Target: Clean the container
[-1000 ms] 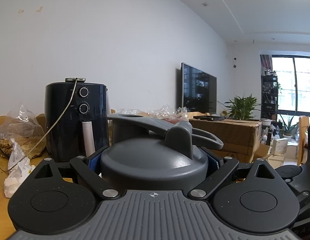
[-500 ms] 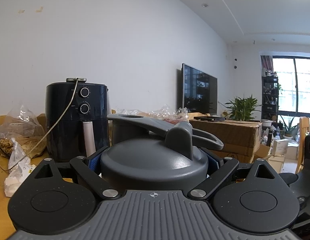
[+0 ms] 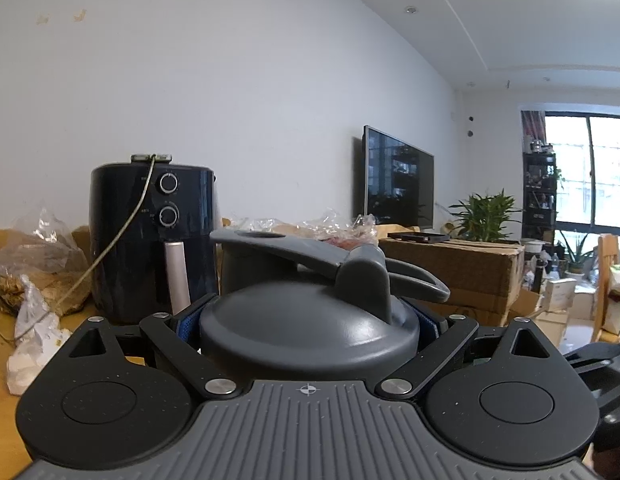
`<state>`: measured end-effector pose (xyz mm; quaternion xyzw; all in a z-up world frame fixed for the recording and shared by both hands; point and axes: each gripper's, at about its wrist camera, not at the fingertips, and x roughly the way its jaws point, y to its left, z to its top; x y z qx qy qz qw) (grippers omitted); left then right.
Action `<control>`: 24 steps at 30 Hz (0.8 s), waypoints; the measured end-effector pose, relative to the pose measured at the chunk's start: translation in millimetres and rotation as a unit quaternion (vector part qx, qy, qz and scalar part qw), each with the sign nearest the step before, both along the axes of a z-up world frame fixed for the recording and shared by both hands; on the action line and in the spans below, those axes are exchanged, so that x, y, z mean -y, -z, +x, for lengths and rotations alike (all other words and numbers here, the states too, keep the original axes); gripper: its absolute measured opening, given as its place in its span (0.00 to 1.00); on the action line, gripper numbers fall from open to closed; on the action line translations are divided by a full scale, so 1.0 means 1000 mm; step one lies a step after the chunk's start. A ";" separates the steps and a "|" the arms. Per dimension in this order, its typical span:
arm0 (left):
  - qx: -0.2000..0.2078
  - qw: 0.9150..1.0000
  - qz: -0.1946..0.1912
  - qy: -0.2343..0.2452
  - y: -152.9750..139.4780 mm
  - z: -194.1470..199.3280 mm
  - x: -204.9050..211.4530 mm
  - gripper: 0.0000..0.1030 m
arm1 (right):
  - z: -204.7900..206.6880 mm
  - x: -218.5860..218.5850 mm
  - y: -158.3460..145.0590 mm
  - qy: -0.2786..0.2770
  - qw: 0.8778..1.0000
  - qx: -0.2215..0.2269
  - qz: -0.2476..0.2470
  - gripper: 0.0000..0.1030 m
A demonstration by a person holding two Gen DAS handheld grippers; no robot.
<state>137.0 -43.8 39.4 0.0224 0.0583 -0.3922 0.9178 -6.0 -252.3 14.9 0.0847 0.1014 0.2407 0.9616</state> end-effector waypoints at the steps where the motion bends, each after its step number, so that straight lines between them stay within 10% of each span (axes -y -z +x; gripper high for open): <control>1: 0.005 1.000 0.002 -0.002 0.000 -0.001 0.001 0.93 | -0.002 0.002 0.001 0.002 1.000 -0.001 0.001 0.14; 24: 0.008 0.992 -0.016 -0.127 -0.001 -0.026 0.017 1.00 | -0.015 0.015 0.009 0.023 0.999 -0.022 0.016 0.14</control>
